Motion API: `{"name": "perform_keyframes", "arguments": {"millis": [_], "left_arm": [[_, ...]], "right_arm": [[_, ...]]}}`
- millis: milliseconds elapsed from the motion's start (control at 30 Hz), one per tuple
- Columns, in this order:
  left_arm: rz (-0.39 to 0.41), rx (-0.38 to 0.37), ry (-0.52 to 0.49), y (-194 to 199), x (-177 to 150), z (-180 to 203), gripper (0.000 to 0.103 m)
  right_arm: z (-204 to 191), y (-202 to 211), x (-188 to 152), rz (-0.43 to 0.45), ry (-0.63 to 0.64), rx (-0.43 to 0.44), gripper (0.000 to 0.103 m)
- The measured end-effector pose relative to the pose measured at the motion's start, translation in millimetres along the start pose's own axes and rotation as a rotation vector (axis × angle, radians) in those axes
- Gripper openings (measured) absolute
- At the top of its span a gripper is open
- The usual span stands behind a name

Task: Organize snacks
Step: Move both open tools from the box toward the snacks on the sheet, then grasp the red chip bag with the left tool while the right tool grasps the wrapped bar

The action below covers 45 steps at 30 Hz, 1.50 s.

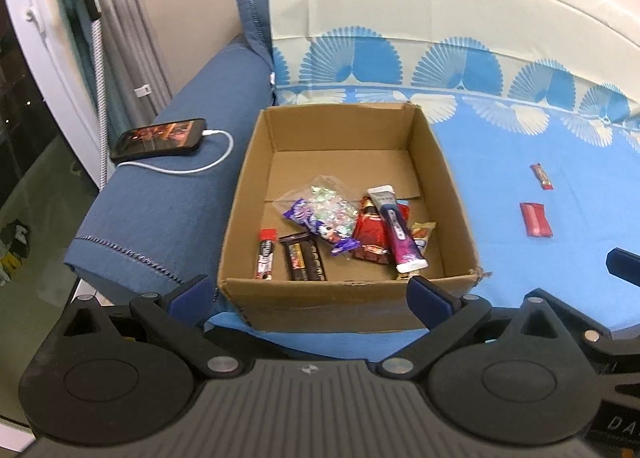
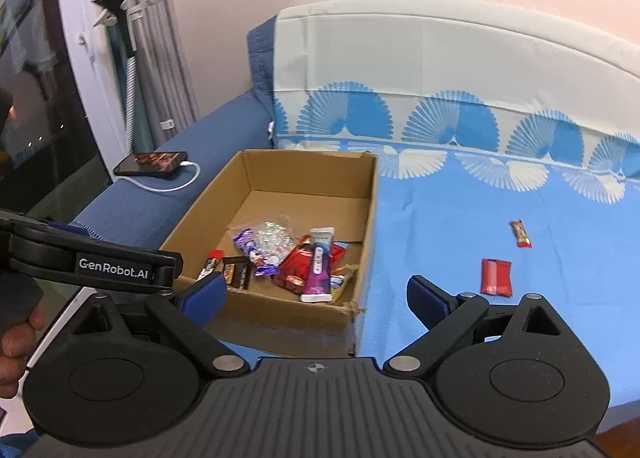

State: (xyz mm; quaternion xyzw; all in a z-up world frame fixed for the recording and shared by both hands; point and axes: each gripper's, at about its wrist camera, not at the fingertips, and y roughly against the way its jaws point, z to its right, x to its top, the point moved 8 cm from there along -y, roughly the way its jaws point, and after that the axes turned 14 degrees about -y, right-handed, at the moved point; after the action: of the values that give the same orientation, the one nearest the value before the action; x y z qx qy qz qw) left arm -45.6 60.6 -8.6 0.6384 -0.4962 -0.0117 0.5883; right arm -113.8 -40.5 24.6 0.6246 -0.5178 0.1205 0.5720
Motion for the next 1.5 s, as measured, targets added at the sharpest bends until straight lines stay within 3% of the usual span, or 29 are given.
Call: {"name": "perform_keyframes", "arguments": {"millis": [267, 500, 700, 867, 1033, 1167, 1267, 1367, 1500], "left_arm": [[-0.022, -0.080, -0.080, -21.4, 39.5, 56.0, 0.103], [-0.047, -0.236, -0.135, -54.1, 91.6, 141.0, 0.103], [-0.073, -0.308, -0.193, -115.1, 134.9, 228.1, 0.103], [-0.137, -0.401, -0.237, -179.1, 157.7, 300.5, 0.103], [-0.227, -0.400, -0.268, -257.3, 159.4, 356.2, 0.103], [-0.327, -0.399, -0.260, -306.7, 149.7, 375.7, 0.103], [-0.309, -0.401, -0.251, -321.2, 150.5, 369.7, 0.103], [-0.319, -0.377, -0.254, -332.2, 152.6, 350.3, 0.103], [-0.354, -0.328, -0.153, -353.7, 153.1, 309.3, 0.103]], "right_arm": [[62.9, 1.6, 6.6, 0.027, -0.090, -0.094, 0.097], [165.2, 1.6, 11.4, 0.064, -0.190, -0.275, 0.097], [261.6, -11.7, 14.3, 0.076, -0.281, -0.433, 0.097], [327.1, -34.7, 11.3, 0.054, -0.349, -0.516, 0.097], [378.5, -69.6, 10.3, 0.028, -0.386, -0.567, 0.097], [410.8, -104.6, 18.7, 0.025, -0.399, -0.596, 0.097], [426.5, -134.7, 28.0, 0.026, -0.387, -0.587, 0.097], [432.6, -174.3, 39.7, 0.013, -0.338, -0.533, 0.097], [426.4, -231.8, 57.7, -0.015, -0.265, -0.423, 0.097]]}}
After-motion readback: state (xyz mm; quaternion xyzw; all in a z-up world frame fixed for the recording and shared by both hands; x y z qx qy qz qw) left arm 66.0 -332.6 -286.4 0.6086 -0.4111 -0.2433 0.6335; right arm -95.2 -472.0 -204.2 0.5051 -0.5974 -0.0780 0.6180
